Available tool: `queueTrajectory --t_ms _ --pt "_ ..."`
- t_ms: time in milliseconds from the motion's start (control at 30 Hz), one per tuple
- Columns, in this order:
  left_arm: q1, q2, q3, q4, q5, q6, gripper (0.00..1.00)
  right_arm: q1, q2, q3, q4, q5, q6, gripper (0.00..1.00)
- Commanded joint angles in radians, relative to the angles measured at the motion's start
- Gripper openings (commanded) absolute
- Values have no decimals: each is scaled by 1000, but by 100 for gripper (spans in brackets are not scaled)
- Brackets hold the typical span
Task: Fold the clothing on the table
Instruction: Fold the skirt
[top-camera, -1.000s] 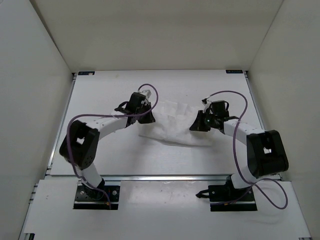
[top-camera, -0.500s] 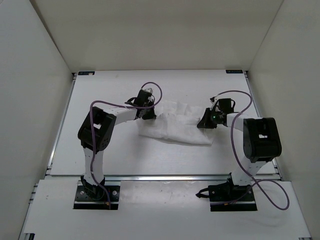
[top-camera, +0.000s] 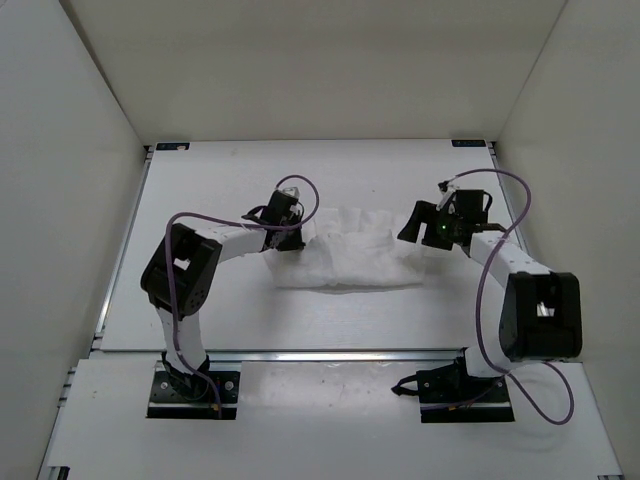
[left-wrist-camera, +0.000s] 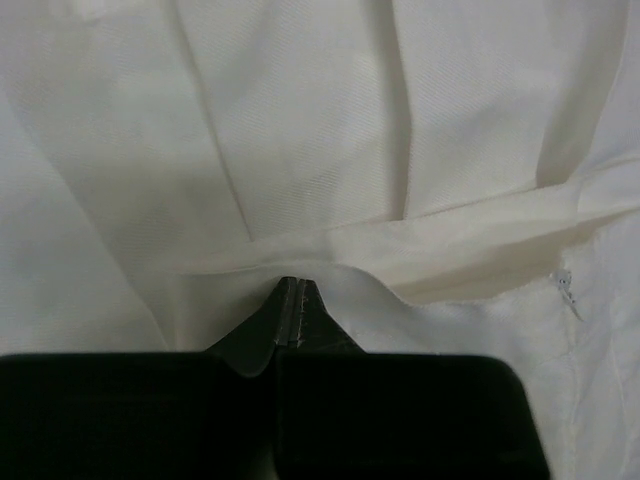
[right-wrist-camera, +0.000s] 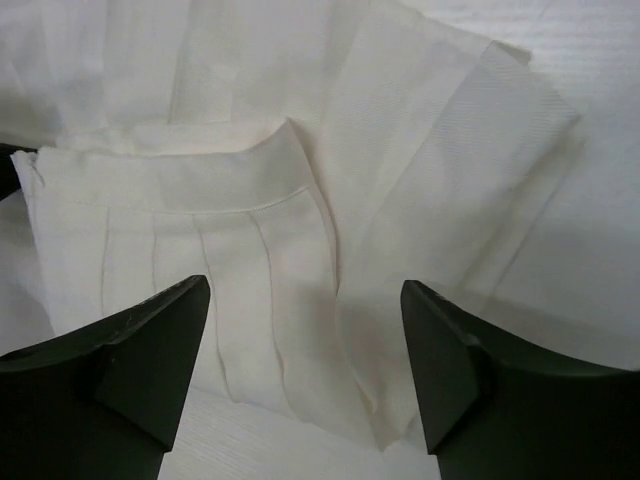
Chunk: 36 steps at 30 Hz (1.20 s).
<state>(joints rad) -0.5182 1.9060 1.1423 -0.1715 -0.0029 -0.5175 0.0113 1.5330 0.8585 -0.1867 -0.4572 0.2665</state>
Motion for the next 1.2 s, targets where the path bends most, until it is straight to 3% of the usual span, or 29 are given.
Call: queueTrajectory --t_ms 0,100,167,667,833,1033,1100,1167 --pt "-17 -80 -91 -42 -20 -3 0 7 -128 -19 -56 98 -41 76" --pt "-29 -108 -141 -33 -13 -16 0 47 -169 -76 -76 166 -52 89" --pt "-34 -131 -171 -19 -25 -26 0 65 -171 -111 -71 169 -49 92" --pt "-31 -133 -196 -23 -3 -6 0 76 -37 -162 0 239 -70 93" --pt "-25 -117 -185 -45 -3 4 0 75 54 -90 -25 201 -70 75" --pt "-32 -99 -164 -63 -2 8 0 92 159 -4 -51 155 -92 31" --pt "-42 -91 -141 -75 -2 16 0 102 173 17 -77 156 -95 8" --pt "-48 -79 -130 -86 1 17 0 108 162 46 -92 163 -102 3"
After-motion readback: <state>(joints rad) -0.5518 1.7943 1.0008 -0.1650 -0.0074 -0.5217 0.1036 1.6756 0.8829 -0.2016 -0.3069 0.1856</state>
